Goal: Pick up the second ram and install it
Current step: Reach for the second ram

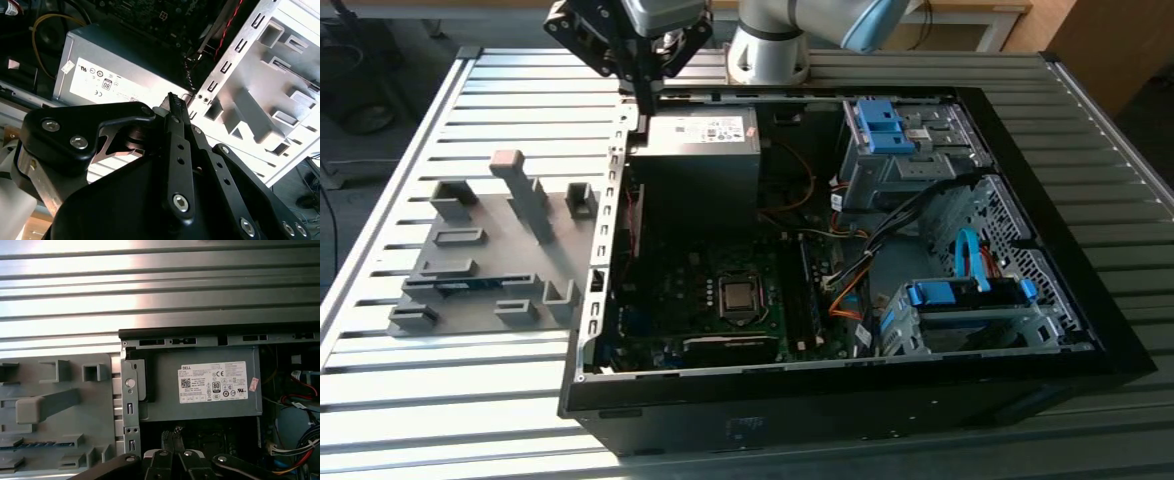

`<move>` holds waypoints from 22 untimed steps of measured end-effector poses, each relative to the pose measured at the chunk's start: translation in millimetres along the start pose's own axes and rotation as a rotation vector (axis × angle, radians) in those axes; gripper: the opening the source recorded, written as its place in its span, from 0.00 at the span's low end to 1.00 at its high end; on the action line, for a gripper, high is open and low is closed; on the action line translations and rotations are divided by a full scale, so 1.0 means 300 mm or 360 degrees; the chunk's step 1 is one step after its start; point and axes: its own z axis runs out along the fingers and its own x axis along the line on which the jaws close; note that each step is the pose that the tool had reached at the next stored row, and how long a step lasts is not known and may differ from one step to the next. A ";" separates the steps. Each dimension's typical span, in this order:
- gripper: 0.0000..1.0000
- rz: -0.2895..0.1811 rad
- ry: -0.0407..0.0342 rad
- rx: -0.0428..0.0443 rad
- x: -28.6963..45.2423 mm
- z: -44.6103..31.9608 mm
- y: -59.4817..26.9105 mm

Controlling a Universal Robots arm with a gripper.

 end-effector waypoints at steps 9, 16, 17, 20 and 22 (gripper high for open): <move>0.11 0.0000 0.0000 0.0000 0.011 0.000 -0.001; 0.11 0.0000 0.0000 0.0000 0.019 0.001 -0.001; 0.11 0.0000 0.0000 0.0000 0.020 0.001 -0.002; 0.11 0.0000 0.0000 0.0000 0.023 0.001 -0.002; 0.11 0.0000 0.0000 0.0000 0.025 0.001 -0.002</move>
